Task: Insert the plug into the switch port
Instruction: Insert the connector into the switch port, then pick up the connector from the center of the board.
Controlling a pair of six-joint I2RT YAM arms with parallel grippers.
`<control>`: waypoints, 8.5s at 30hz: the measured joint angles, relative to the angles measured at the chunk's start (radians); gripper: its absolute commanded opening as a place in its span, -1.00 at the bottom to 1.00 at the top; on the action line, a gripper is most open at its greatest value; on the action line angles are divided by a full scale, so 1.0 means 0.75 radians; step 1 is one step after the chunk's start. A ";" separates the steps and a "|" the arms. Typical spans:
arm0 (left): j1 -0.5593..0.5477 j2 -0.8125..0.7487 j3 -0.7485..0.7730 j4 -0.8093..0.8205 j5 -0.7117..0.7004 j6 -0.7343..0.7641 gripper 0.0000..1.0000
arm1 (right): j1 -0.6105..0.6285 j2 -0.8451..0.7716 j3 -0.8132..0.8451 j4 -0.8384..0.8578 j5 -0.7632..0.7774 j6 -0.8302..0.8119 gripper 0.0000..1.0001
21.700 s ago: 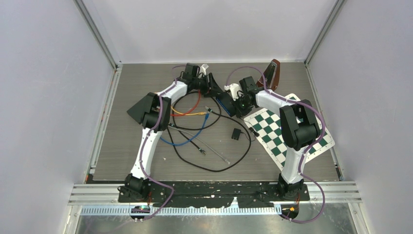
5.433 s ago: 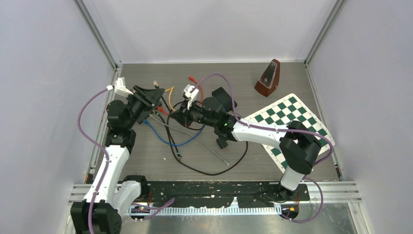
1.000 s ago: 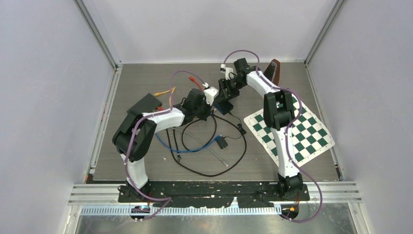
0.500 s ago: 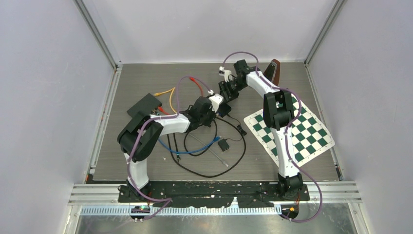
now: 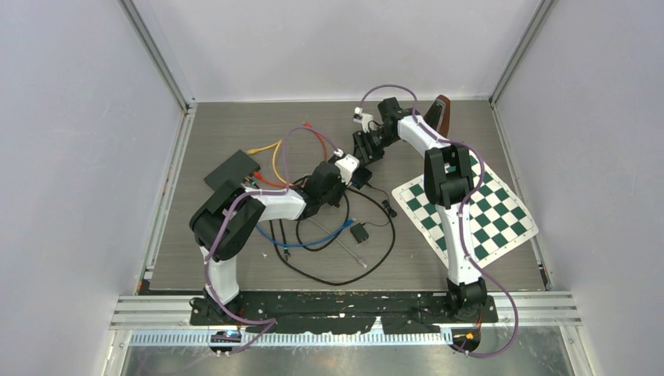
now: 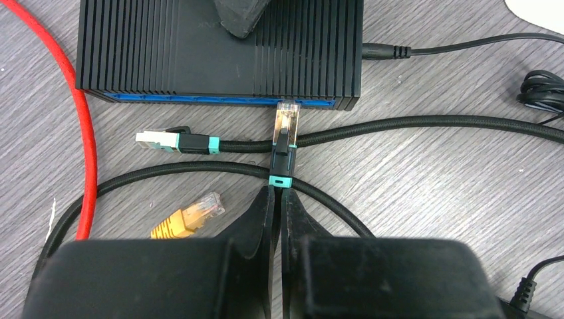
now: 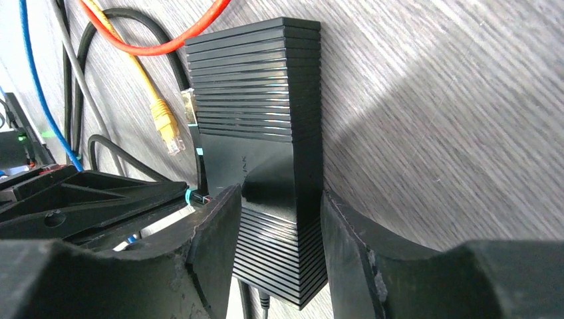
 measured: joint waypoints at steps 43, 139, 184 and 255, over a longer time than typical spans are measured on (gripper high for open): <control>-0.110 0.022 0.140 -0.245 -0.244 -0.209 -1.00 | -0.100 -0.398 -0.787 0.657 0.049 0.606 0.03; -0.087 0.067 0.424 -0.725 -0.075 -0.076 -1.00 | -0.088 -0.111 -0.392 0.096 -0.409 -0.377 -0.21; -0.014 0.182 0.628 -0.866 0.150 0.071 -1.00 | -0.106 -0.253 -0.542 0.296 -0.238 -0.203 -0.10; 0.689 -0.310 0.439 -0.624 -0.019 -0.084 -1.00 | 0.108 -1.087 -1.058 0.758 0.494 0.552 0.20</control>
